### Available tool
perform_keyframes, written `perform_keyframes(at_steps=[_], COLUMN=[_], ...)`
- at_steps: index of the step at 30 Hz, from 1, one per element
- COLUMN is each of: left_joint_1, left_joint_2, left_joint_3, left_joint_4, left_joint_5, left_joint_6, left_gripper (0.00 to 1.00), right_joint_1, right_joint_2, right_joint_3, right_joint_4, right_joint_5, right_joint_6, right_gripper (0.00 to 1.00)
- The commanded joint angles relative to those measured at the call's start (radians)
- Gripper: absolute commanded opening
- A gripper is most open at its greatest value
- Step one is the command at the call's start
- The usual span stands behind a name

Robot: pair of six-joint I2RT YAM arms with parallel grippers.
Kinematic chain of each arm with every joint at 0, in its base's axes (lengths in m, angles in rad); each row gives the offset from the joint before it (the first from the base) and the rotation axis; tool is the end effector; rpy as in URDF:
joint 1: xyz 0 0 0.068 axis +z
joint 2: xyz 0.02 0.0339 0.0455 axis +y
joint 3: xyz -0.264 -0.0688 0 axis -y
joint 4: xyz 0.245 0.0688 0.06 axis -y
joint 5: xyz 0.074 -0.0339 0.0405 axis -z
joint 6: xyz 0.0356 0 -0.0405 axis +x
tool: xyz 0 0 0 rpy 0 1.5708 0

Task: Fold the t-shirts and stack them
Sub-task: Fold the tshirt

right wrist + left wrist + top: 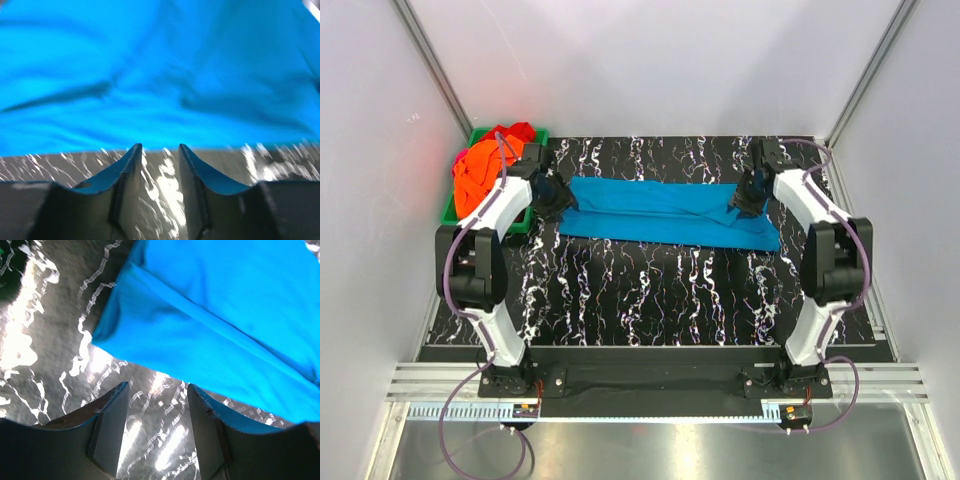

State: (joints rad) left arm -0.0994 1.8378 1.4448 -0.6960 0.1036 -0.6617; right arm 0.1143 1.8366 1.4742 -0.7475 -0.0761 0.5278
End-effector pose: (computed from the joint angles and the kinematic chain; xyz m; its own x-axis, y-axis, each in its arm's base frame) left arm 0.3874 -0.0423 0.2328 -0.7856 -0.5358 -0.3093 -0.4263 0.8311 -0.3570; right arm 0.3856 0.0470 0.2394 -0.8429 0.4087 -0.3499 0.3209 0.9039 0.2828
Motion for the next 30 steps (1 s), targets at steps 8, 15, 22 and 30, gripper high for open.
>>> perform_keyframes(at_steps=[8, 15, 22, 30], left_joint_1=[-0.013, -0.013, -0.013, -0.013], left_joint_2=[-0.084, -0.068, -0.046, -0.041], left_joint_3=[-0.072, -0.041, -0.018, -0.014], left_joint_4=[0.021, 0.010, 0.001, 0.000], left_joint_5=[0.057, 0.053, 0.053, 0.050], left_joint_6=[0.007, 0.008, 0.008, 0.020], left_gripper=[0.56, 0.56, 0.56, 0.56], right_joint_1=[-0.001, 0.002, 0.002, 0.013], right_joint_2=[0.227, 0.227, 0.243, 0.220], right_joint_3=[0.140, 0.089, 0.113, 0.075], right_joint_4=[0.114, 0.105, 0.097, 0.086], right_joint_5=[-0.099, -0.045, -0.056, -0.024], right_joint_6=[-0.095, -0.123, -0.126, -0.106], right_gripper=[0.40, 0.41, 0.30, 0.40])
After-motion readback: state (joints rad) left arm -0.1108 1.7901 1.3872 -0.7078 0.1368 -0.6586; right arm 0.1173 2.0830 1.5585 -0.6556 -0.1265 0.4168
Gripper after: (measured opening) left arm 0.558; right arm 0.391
